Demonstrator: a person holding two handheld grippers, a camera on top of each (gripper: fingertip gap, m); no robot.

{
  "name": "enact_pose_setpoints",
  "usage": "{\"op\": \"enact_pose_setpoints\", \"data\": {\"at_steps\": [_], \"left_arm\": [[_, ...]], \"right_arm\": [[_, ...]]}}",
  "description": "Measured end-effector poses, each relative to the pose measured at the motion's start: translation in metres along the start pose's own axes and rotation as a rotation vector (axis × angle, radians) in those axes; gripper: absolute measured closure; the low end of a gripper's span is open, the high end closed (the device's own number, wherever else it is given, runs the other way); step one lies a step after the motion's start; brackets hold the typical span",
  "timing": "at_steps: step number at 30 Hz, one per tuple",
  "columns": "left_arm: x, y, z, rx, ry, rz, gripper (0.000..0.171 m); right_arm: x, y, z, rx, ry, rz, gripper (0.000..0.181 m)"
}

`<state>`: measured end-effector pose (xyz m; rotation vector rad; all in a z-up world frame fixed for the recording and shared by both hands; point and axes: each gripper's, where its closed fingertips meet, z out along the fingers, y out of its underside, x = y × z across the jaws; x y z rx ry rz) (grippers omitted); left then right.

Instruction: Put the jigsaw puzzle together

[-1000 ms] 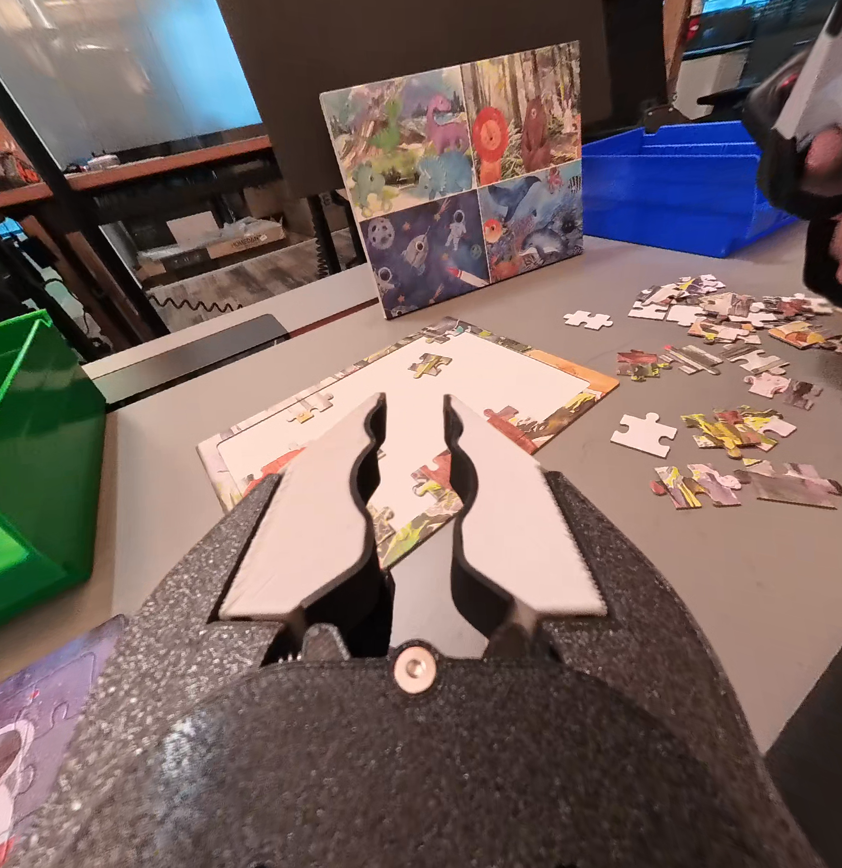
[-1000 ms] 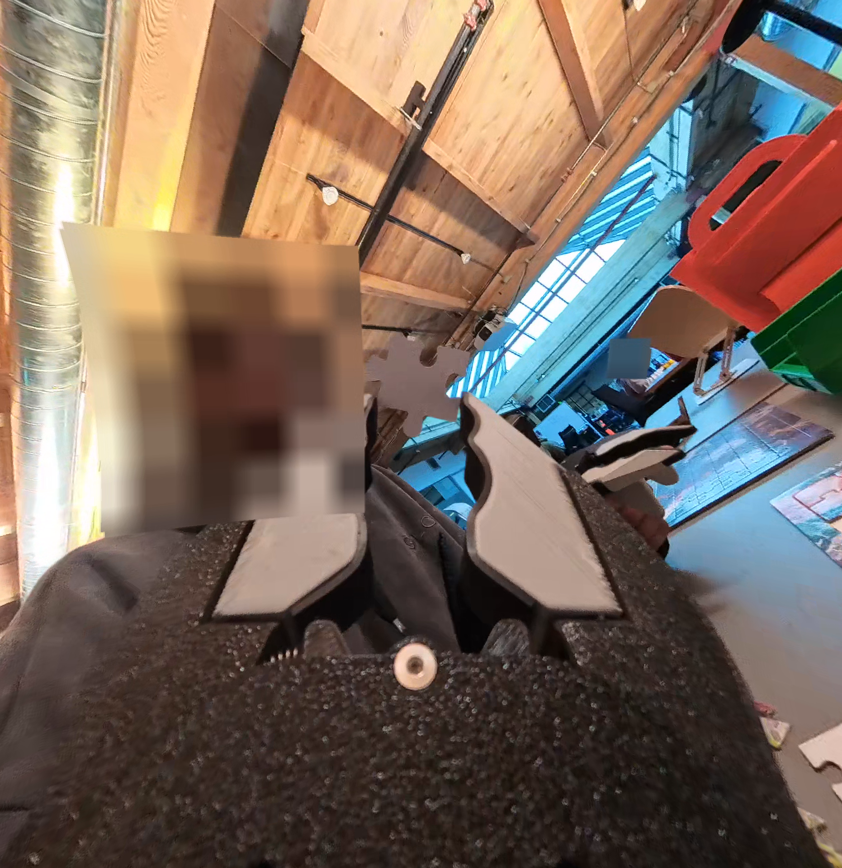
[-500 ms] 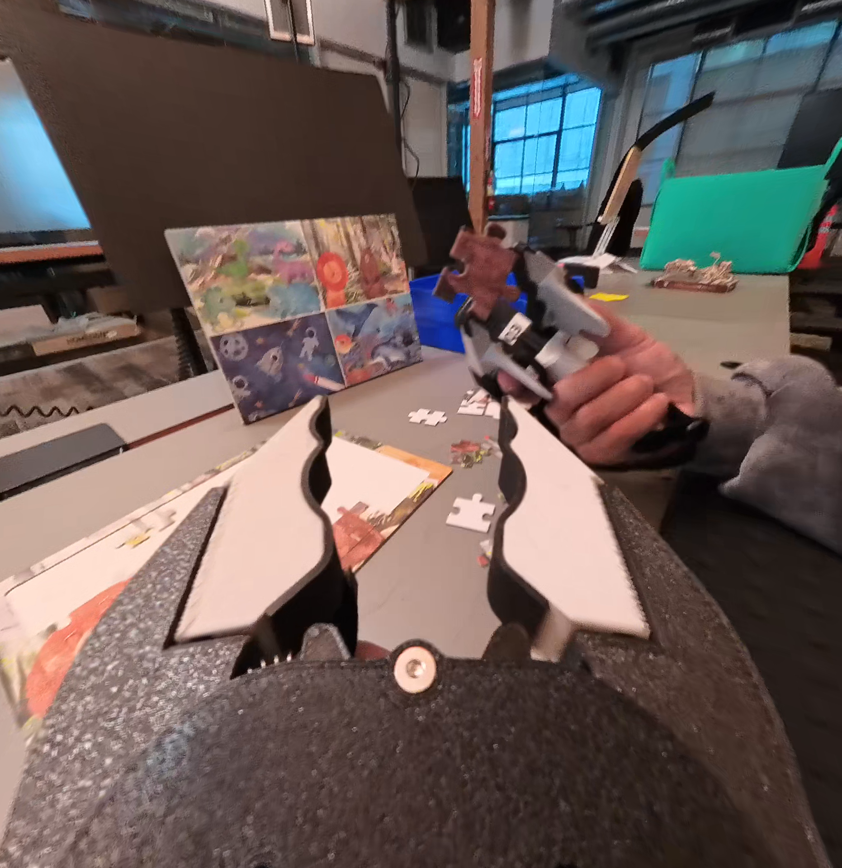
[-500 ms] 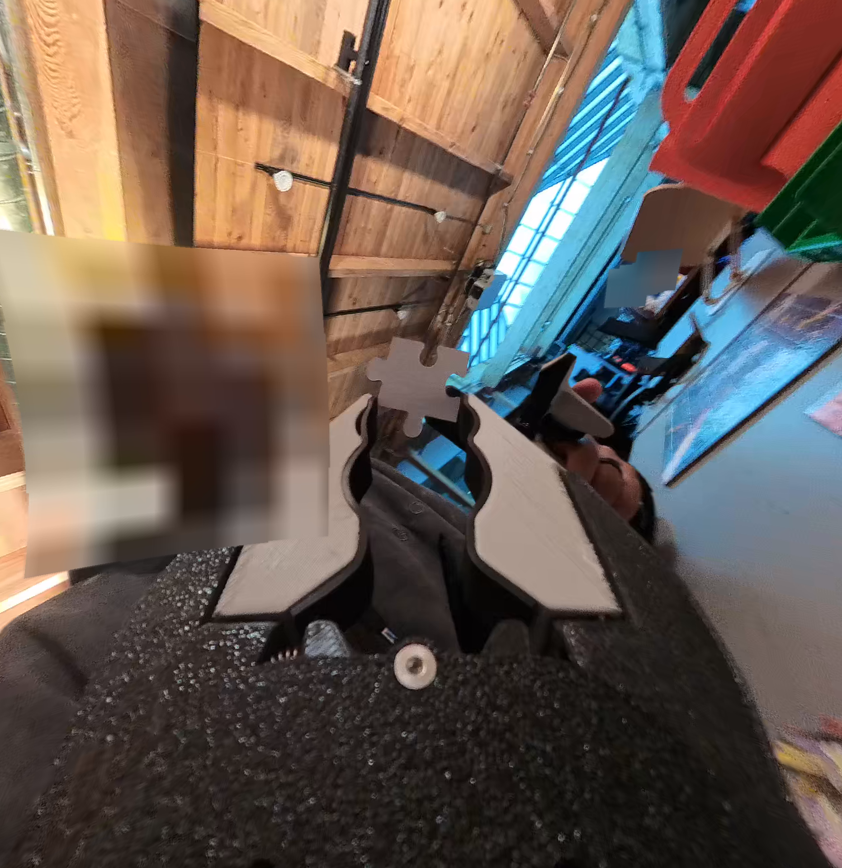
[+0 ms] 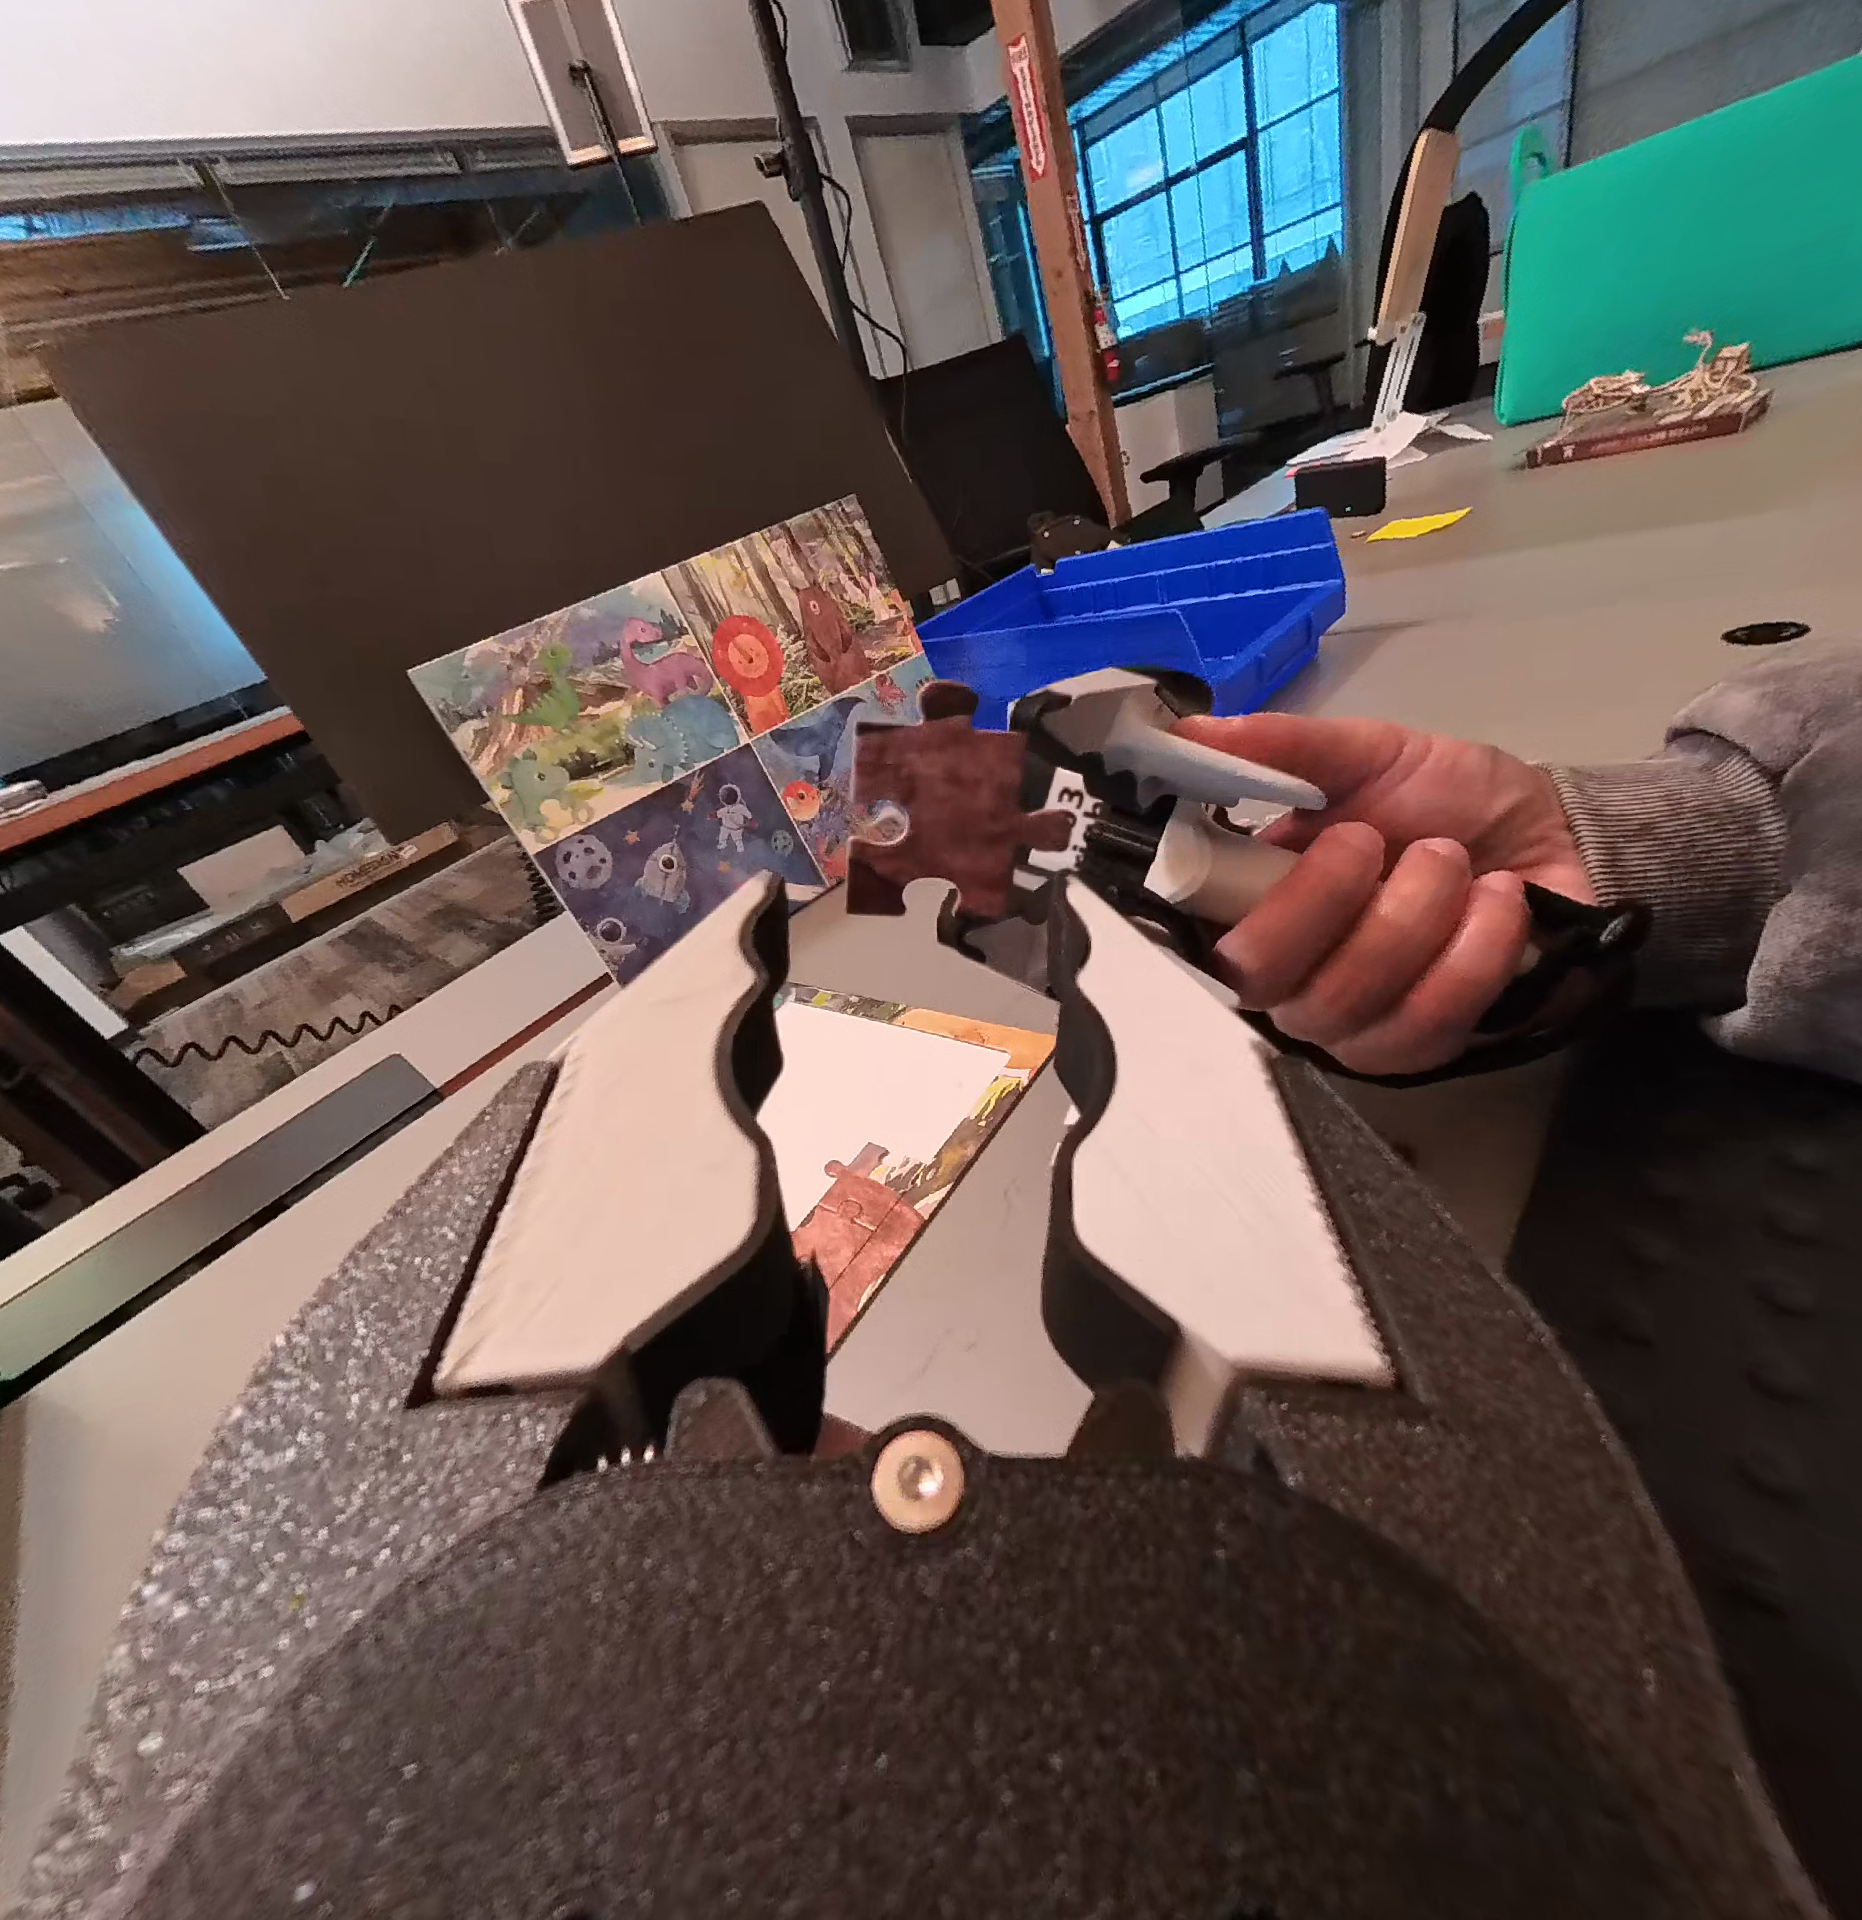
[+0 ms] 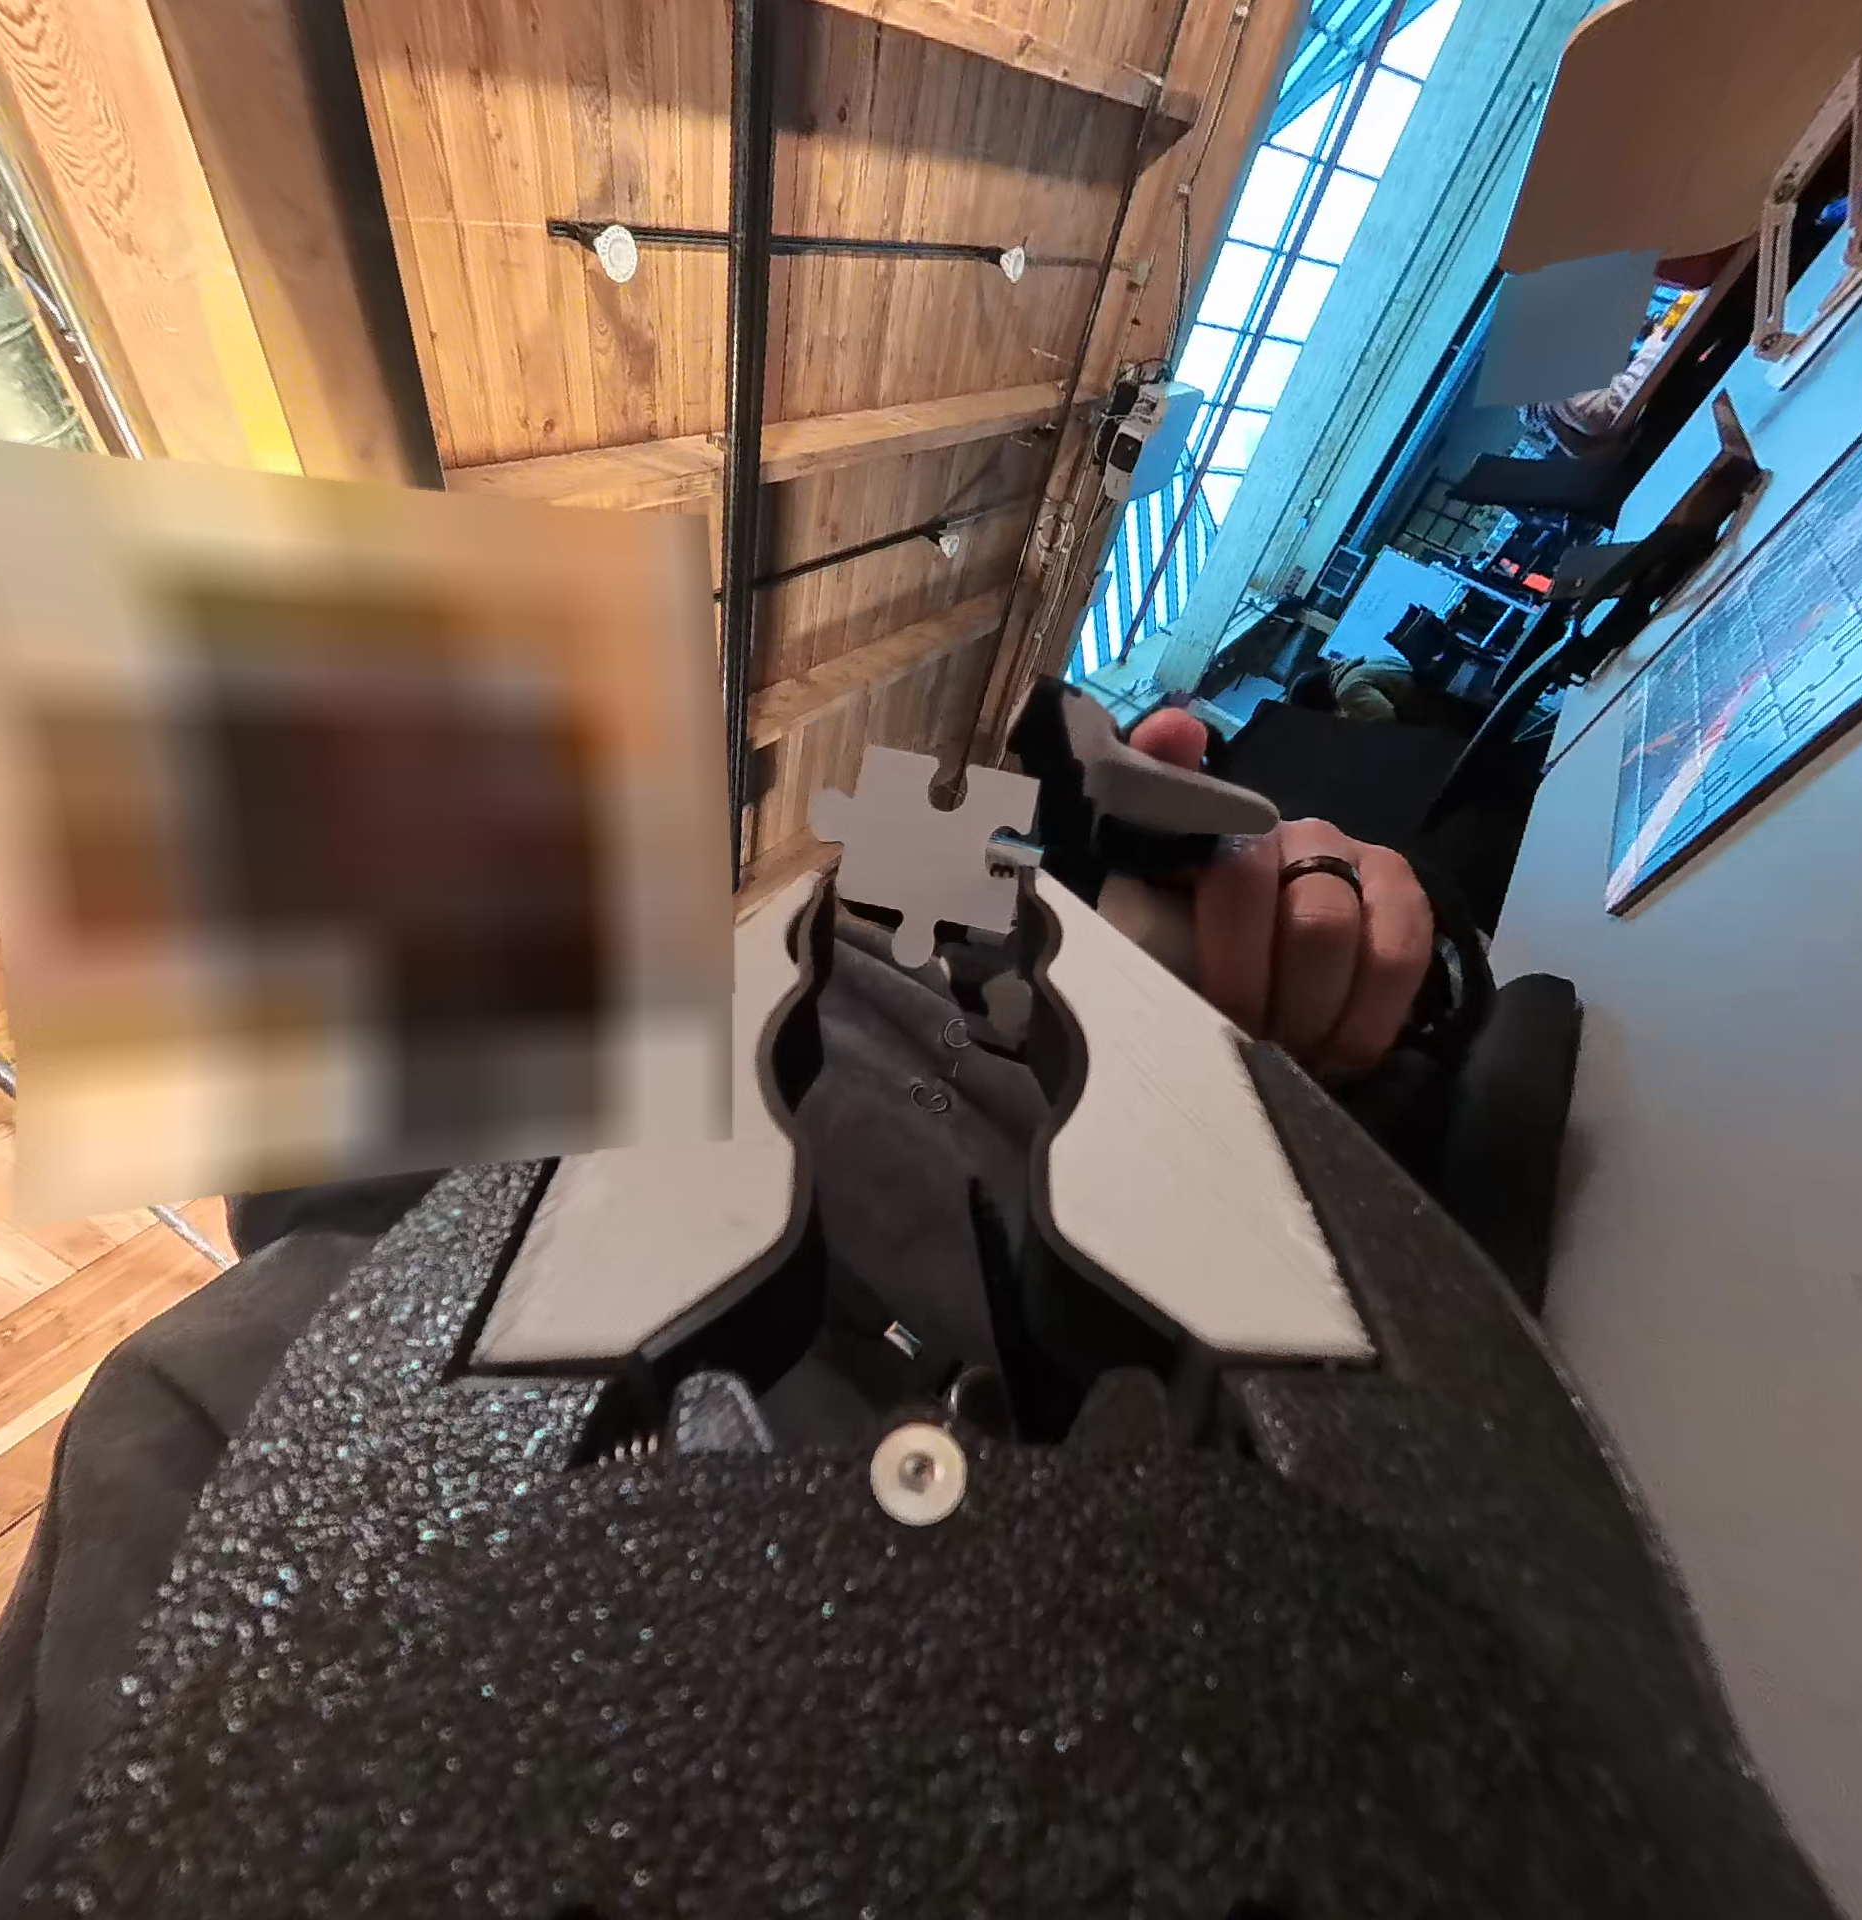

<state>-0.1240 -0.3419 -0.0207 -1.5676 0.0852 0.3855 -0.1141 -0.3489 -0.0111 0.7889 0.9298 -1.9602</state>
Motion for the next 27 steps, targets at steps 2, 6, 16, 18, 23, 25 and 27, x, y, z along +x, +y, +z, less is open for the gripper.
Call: {"op": "enact_pose_setpoints", "data": {"at_steps": [2, 6, 16, 18, 23, 25, 27], "left_arm": [[0.002, 0.001, 0.000, -0.007, -0.005, 0.022, 0.137], [0.002, 0.007, 0.000, -0.035, -0.027, 0.078, 0.140], [-0.036, 0.089, 0.006, -0.477, 0.029, -0.018, 0.140], [-0.040, 0.108, 0.010, -0.611, 0.106, -0.103, 0.140], [-0.036, 0.130, 0.034, -0.805, 0.238, -0.214, 0.141], [-0.039, 0.137, 0.046, -0.874, 0.248, -0.191, 0.140], [-0.044, 0.148, 0.054, -0.959, 0.259, -0.127, 0.140]], "right_arm": [[0.003, 0.003, 0.001, -0.016, 0.017, -0.001, 0.144], [0.011, 0.004, -0.002, -0.020, 0.070, -0.004, 0.137], [0.041, -0.071, -0.097, 0.148, 0.895, -0.535, 0.139], [0.048, -0.079, -0.121, 0.167, 1.078, -0.613, 0.140], [0.065, -0.064, -0.143, -0.006, 1.377, -0.772, 0.148], [0.070, -0.060, -0.145, -0.100, 1.480, -0.873, 0.158], [0.073, -0.059, -0.149, -0.162, 1.566, -0.939, 0.165]]}}
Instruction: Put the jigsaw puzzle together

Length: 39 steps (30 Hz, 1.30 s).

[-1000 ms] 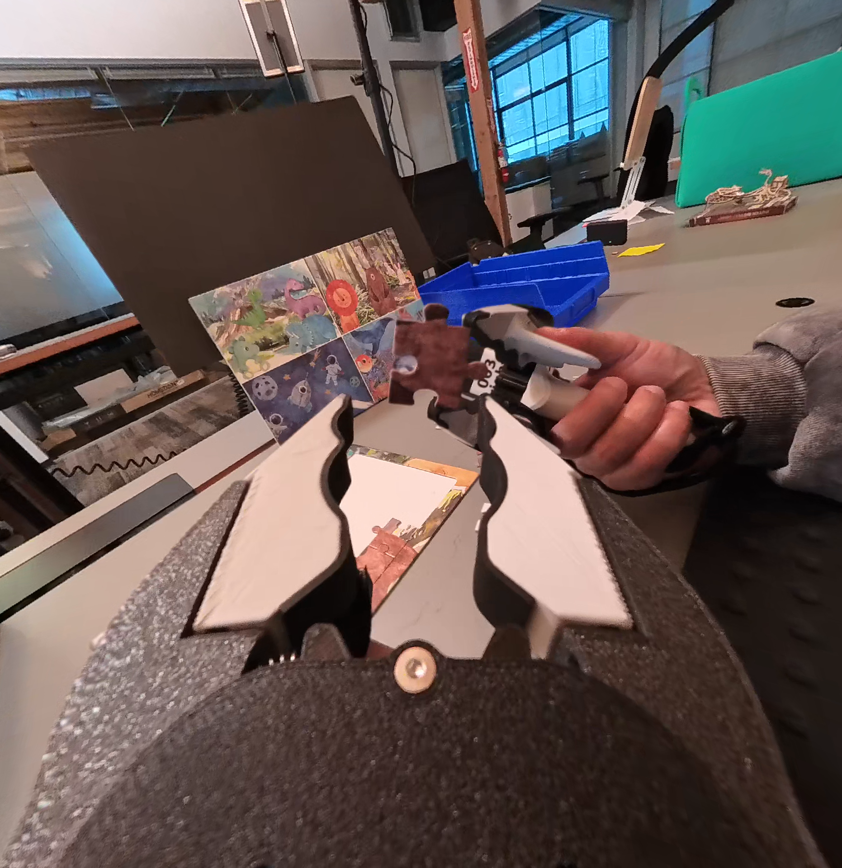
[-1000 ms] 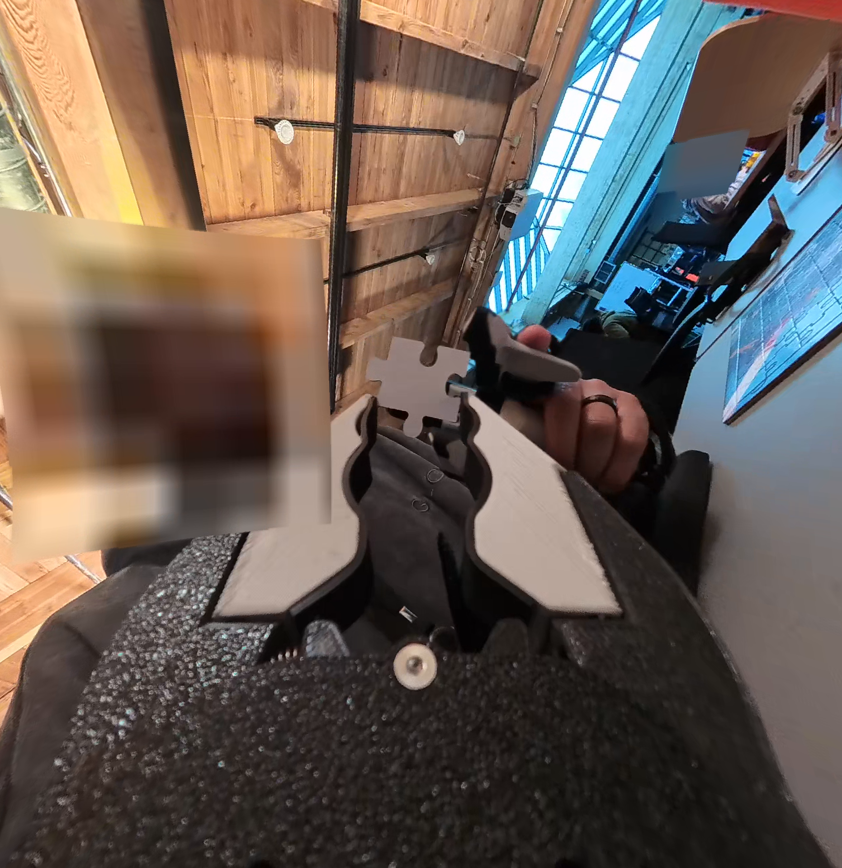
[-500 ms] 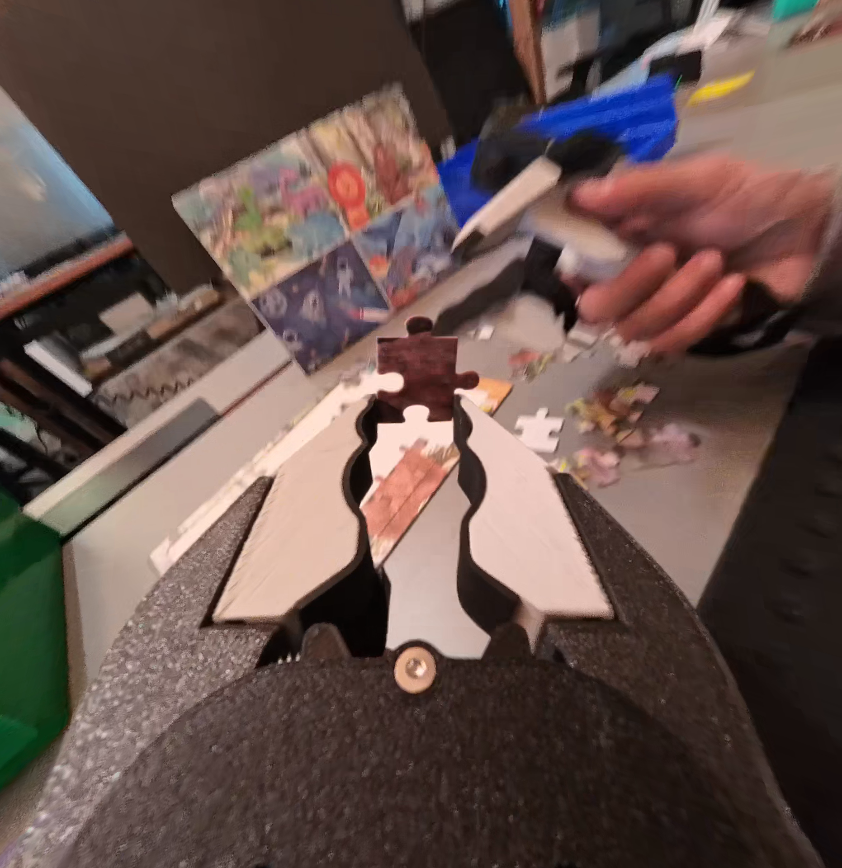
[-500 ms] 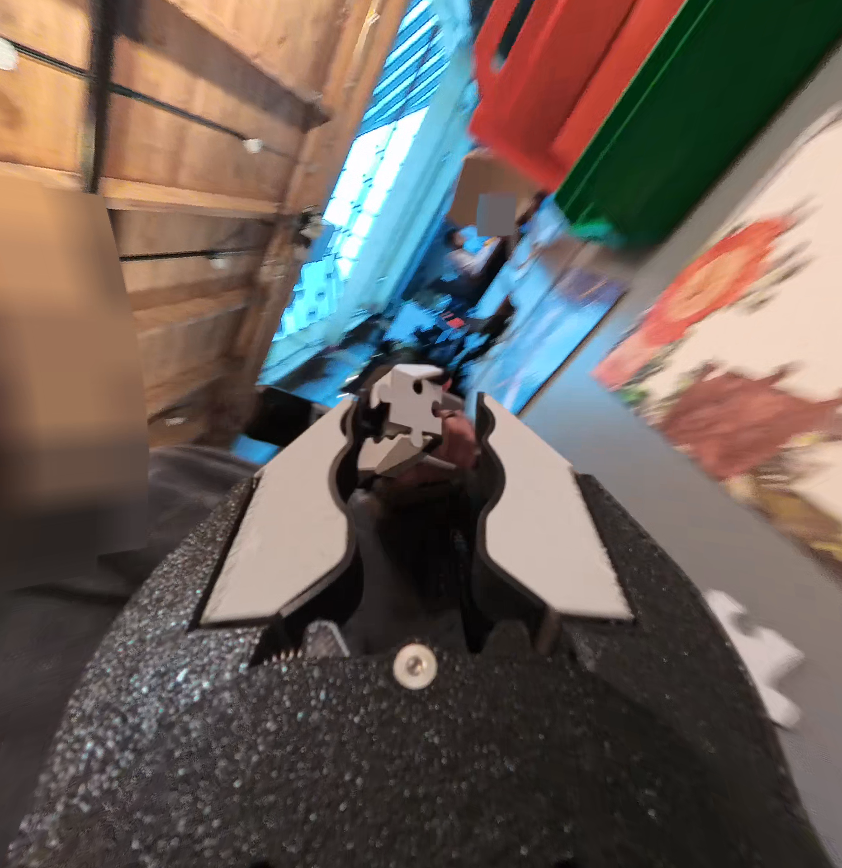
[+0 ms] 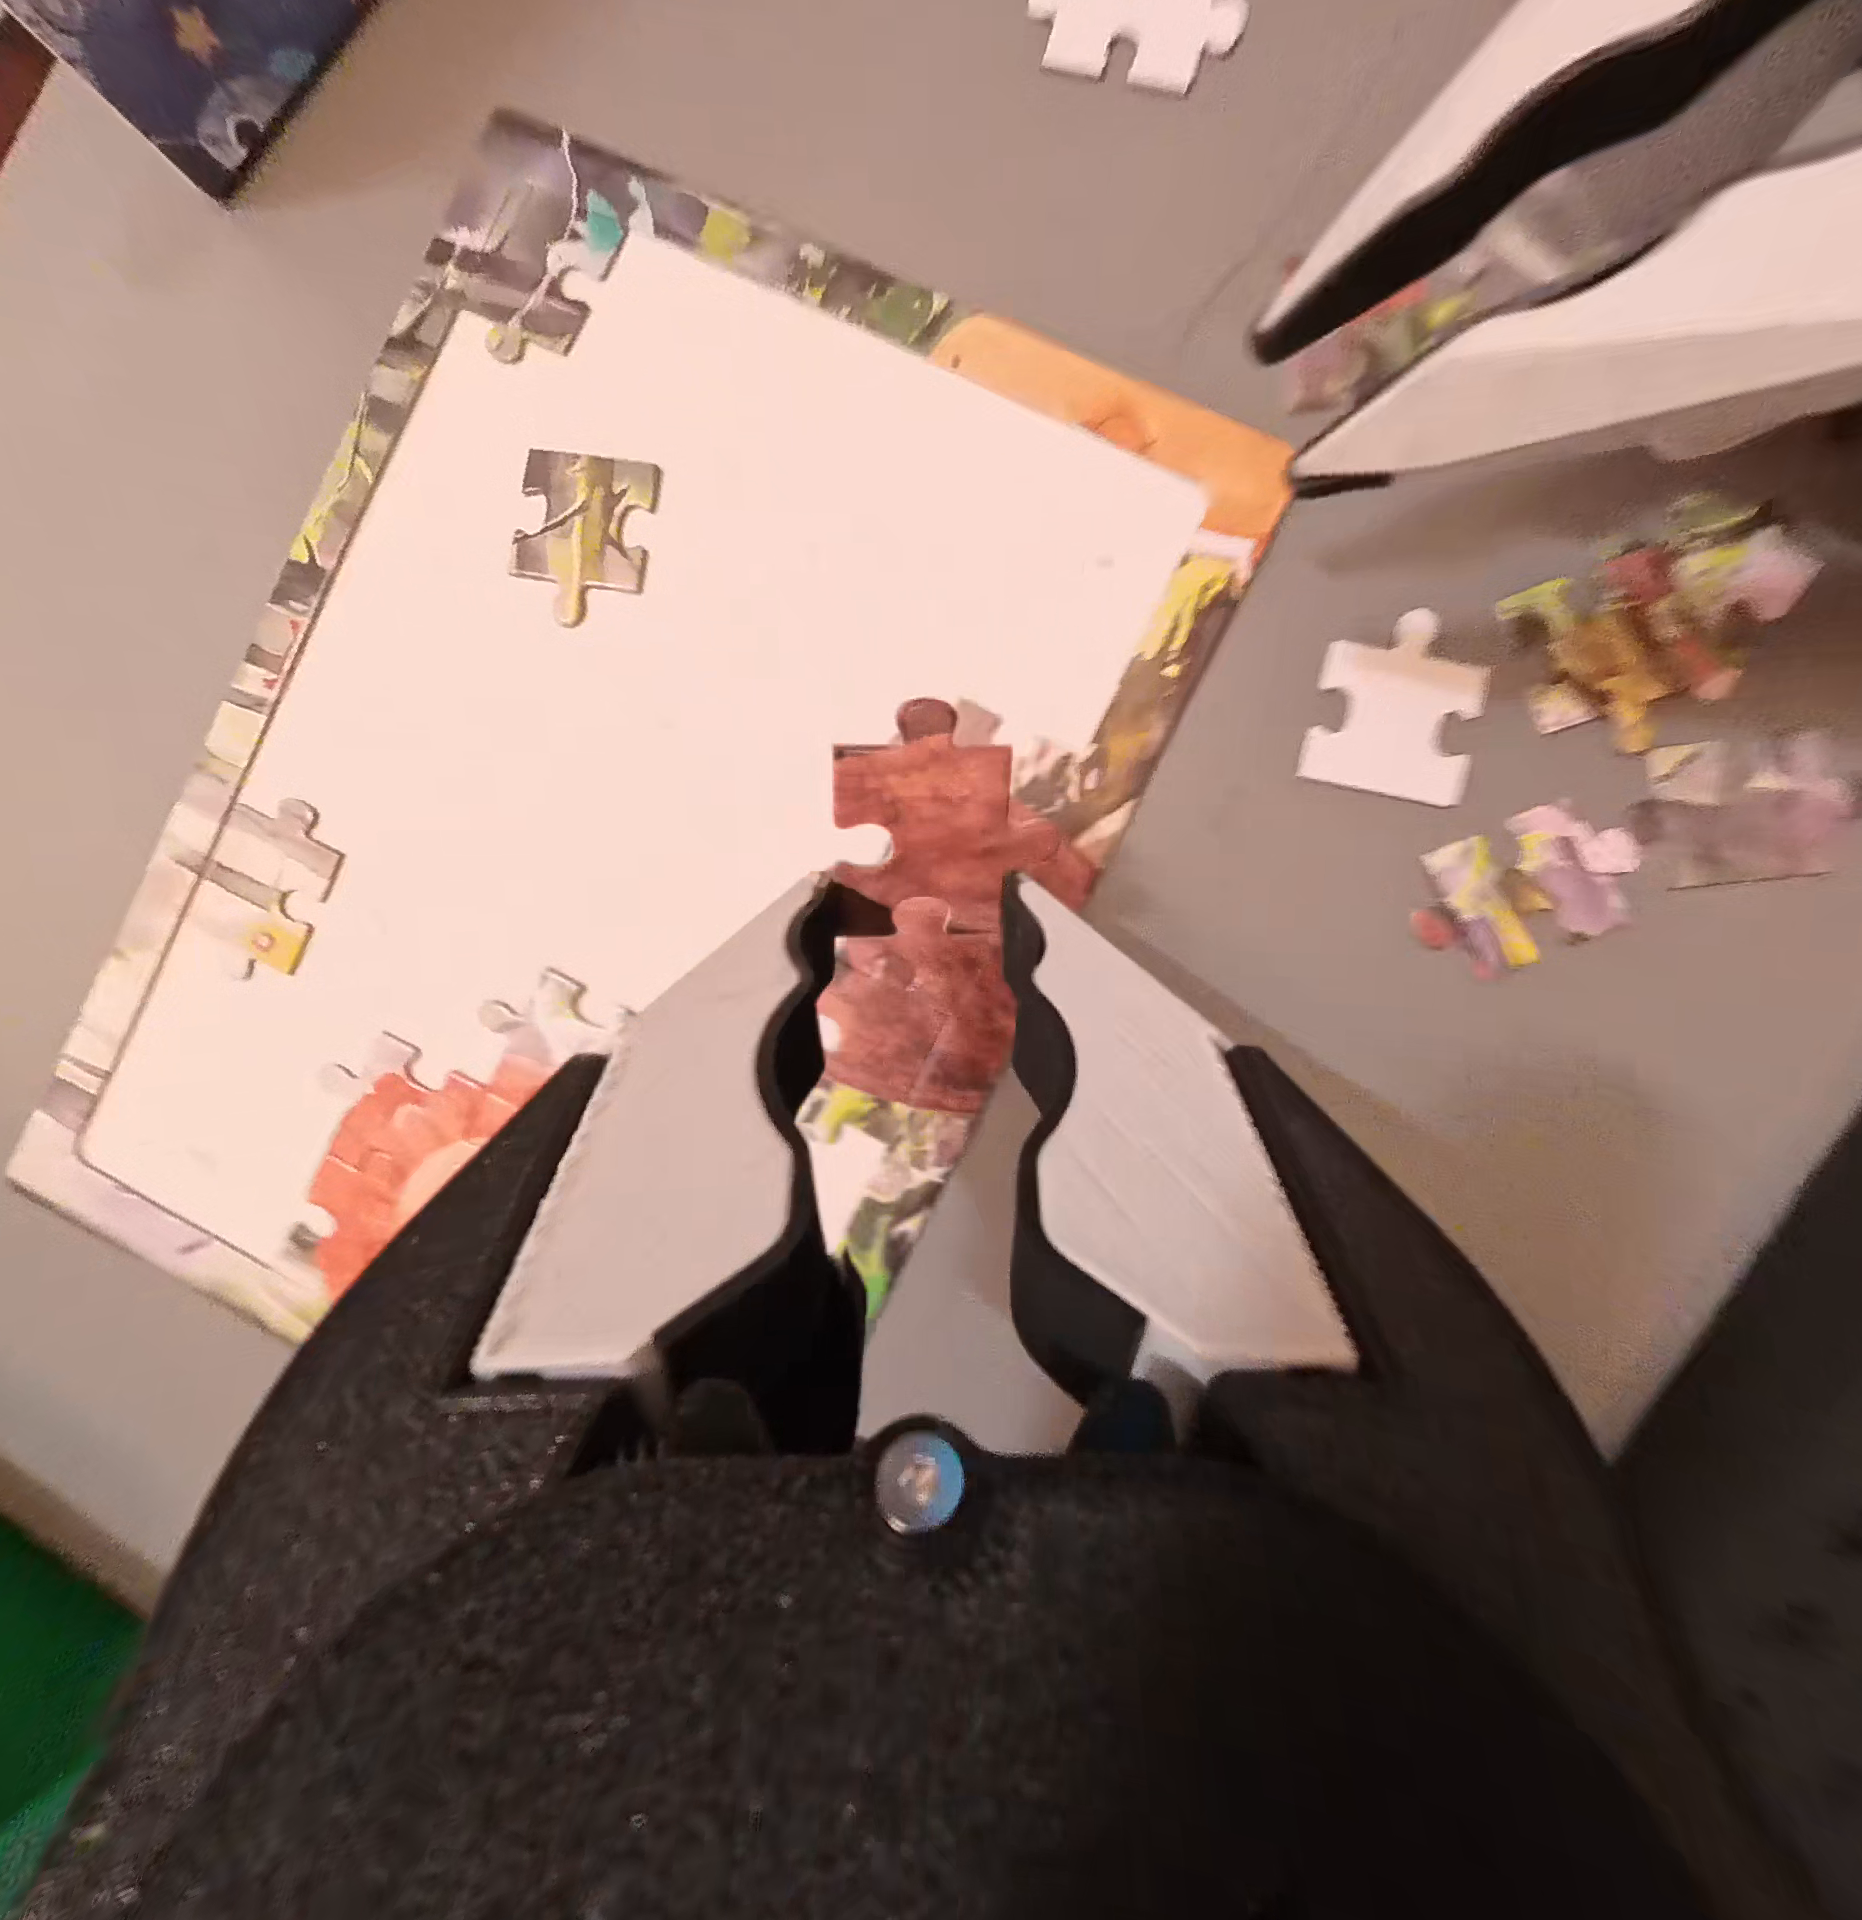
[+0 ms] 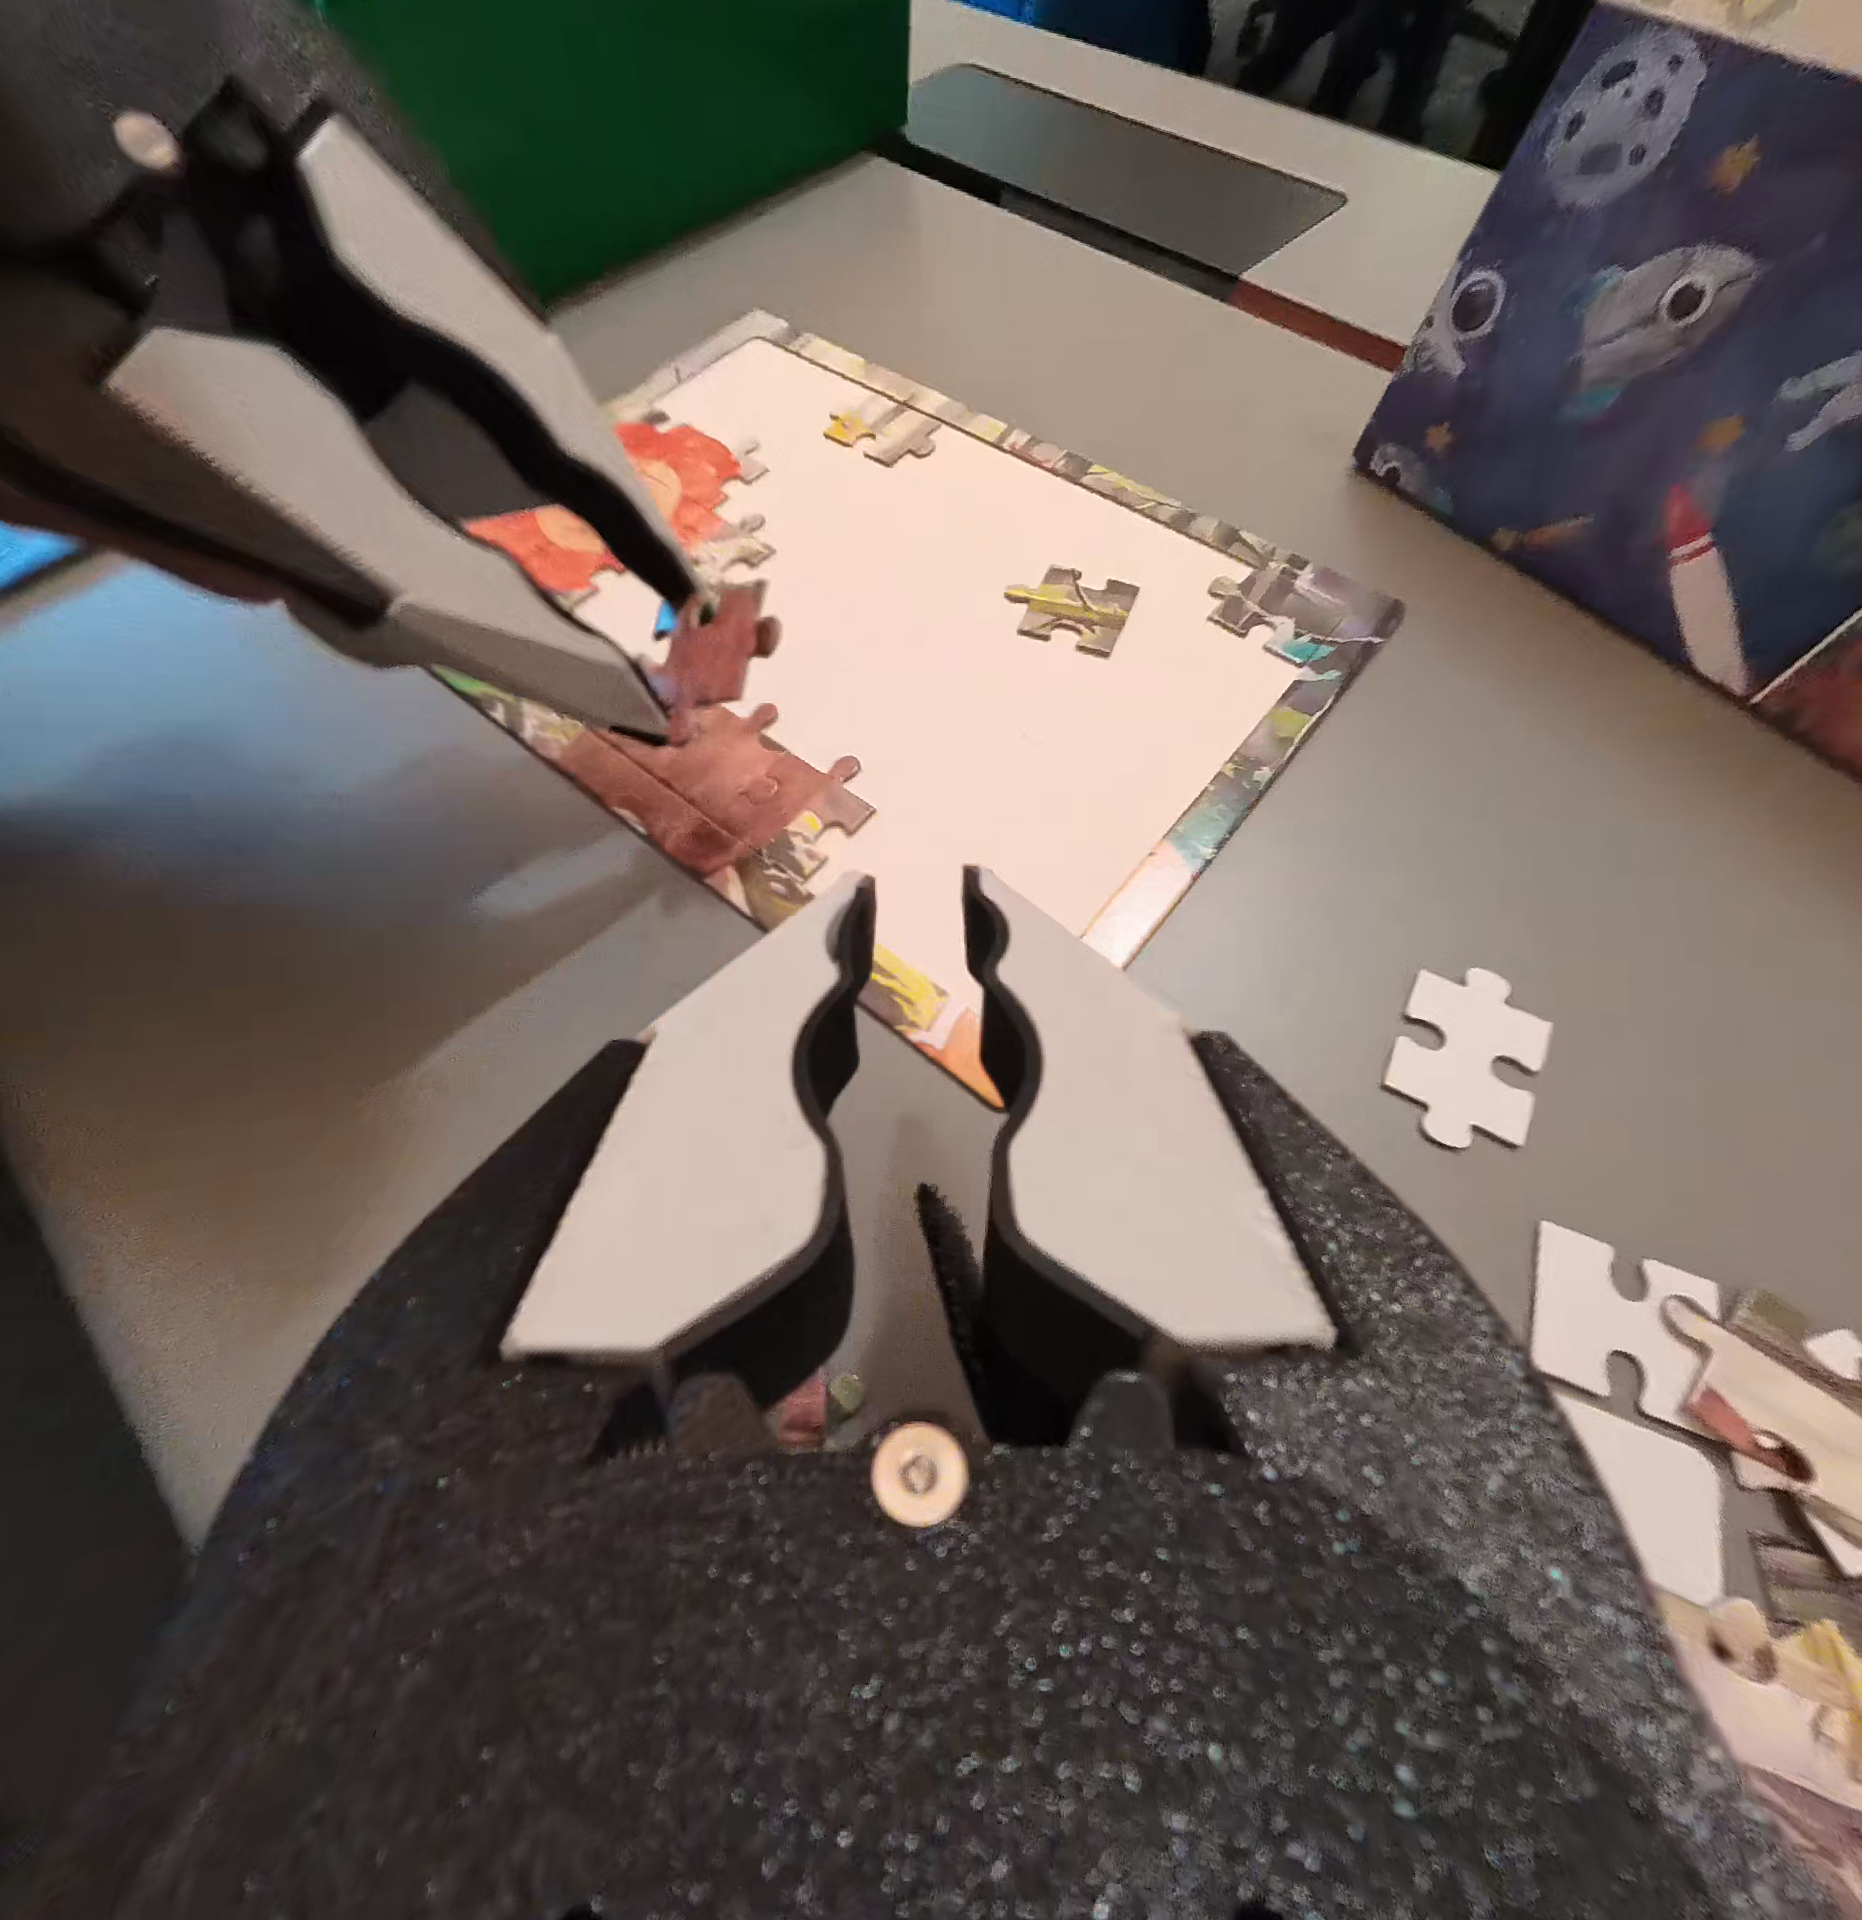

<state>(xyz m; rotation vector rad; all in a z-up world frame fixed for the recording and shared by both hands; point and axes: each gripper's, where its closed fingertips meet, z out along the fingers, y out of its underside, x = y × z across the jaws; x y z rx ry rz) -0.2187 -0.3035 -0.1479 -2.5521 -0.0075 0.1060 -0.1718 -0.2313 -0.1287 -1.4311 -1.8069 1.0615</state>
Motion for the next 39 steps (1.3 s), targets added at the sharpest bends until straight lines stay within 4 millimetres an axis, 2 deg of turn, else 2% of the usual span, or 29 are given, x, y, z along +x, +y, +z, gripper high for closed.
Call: {"op": "enact_pose_setpoints", "data": {"at_steps": [2, 4, 7, 15, 20, 25, 30, 39], "left_arm": [[-0.011, 0.002, 0.009, -0.082, -0.027, 0.054, 0.140], [-0.022, 0.002, 0.015, -0.142, -0.042, 0.090, 0.140], [-0.027, -0.004, 0.017, -0.186, -0.018, 0.140, 0.140], [-0.033, -0.004, 0.028, -0.338, -0.005, 0.301, 0.140], [-0.035, -0.002, 0.032, -0.372, 0.020, 0.388, 0.140], [-0.035, 0.002, 0.033, -0.372, 0.028, 0.425, 0.140], [-0.041, 0.006, 0.034, -0.374, 0.012, 0.385, 0.140], [-0.032, 0.005, 0.020, -0.257, 0.036, -0.018, 0.140]], "right_arm": [[-0.005, 0.001, 0.001, -0.004, -0.016, -0.018, 0.167], [-0.019, -0.001, 0.000, 0.013, -0.124, 0.028, 0.169], [-0.033, 0.002, 0.000, -0.007, -0.246, 0.092, 0.162], [-0.023, 0.018, 0.010, -0.093, -0.164, 0.056, 0.161], [-0.013, 0.013, 0.007, -0.060, -0.172, 0.162, 0.161], [-0.011, 0.009, 0.005, -0.036, -0.192, 0.212, 0.161], [-0.015, 0.012, 0.007, -0.054, -0.189, 0.177, 0.161], [-0.018, 0.012, 0.006, -0.055, -0.202, 0.177, 0.161]]}}
